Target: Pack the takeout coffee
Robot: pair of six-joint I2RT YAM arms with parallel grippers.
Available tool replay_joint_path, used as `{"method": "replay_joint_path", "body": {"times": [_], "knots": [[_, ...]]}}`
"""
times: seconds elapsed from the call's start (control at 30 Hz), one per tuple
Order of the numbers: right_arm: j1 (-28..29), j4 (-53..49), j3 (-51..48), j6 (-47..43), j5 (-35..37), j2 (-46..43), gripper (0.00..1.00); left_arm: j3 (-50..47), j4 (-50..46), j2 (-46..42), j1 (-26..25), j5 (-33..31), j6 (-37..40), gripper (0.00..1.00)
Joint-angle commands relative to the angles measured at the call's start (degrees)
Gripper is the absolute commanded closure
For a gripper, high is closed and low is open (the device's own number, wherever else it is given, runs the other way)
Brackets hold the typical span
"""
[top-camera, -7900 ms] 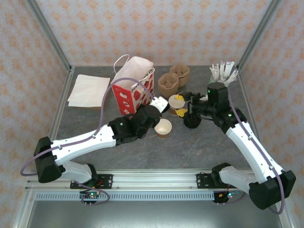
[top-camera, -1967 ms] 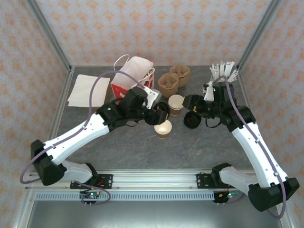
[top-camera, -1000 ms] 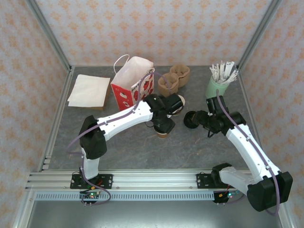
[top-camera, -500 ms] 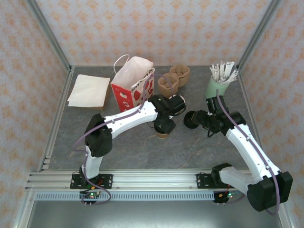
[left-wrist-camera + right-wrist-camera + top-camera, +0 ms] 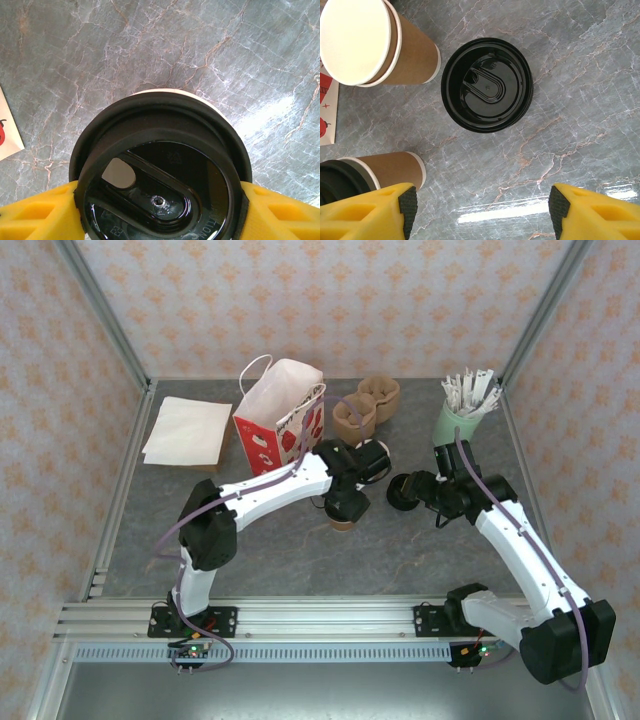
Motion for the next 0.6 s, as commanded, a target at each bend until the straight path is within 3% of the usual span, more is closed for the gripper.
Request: {"method": "replay_joint_path", "body": {"times": [0.0, 0.57], "knots": [[-0.3, 0.6, -0.1, 0.2, -0.1, 0.2, 0.29, 1.2, -1.7, 1.1, -0.3, -1.0, 1.1, 0.34], [-0.3, 0.9, -0.2, 0.2, -0.6, 0.2, 0.29, 0.4, -1.7, 1.0, -0.3, -0.2, 1.2, 0.3]]}}
